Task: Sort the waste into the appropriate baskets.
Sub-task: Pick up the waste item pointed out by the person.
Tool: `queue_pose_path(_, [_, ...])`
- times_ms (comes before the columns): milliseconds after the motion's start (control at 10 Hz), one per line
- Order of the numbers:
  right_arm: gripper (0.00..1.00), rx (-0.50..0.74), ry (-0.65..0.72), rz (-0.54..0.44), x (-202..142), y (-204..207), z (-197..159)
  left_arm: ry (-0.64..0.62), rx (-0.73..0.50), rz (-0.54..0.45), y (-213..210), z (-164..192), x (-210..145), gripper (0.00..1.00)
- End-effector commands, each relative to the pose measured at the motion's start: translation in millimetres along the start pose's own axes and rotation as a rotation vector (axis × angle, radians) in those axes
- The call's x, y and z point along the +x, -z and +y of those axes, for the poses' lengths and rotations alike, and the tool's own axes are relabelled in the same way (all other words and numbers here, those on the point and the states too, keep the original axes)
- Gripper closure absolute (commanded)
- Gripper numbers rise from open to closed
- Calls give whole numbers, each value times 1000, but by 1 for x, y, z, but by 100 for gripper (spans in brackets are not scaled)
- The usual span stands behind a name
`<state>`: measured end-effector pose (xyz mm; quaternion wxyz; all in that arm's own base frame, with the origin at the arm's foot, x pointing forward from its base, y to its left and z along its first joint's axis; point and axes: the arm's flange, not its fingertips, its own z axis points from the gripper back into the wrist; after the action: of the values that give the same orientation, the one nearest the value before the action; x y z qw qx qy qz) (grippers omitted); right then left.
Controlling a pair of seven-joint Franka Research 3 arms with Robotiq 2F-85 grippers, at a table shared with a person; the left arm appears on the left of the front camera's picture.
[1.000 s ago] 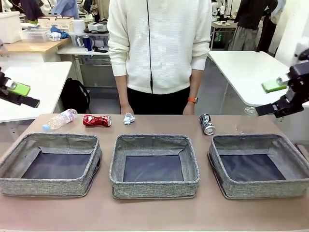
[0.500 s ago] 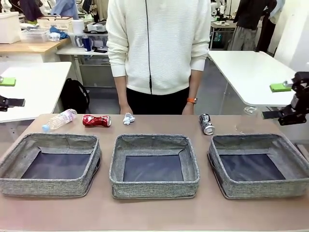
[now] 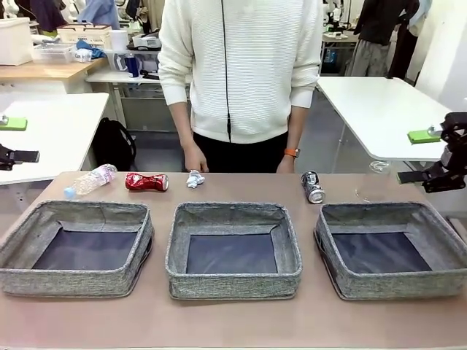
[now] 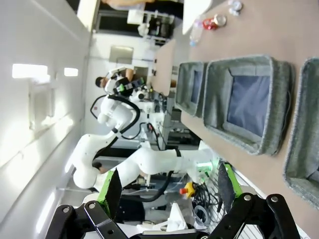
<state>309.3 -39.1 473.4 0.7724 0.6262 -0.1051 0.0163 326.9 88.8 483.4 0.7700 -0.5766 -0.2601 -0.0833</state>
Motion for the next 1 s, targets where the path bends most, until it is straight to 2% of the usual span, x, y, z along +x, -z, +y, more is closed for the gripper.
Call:
queue_pose_path(0, [0, 22, -10, -5, 3, 1, 1, 24, -16, -1, -1, 1, 3, 0])
queue_pose_path(900, [0, 22, -10, -5, 3, 1, 1, 24, -16, -1, -1, 1, 3, 0])
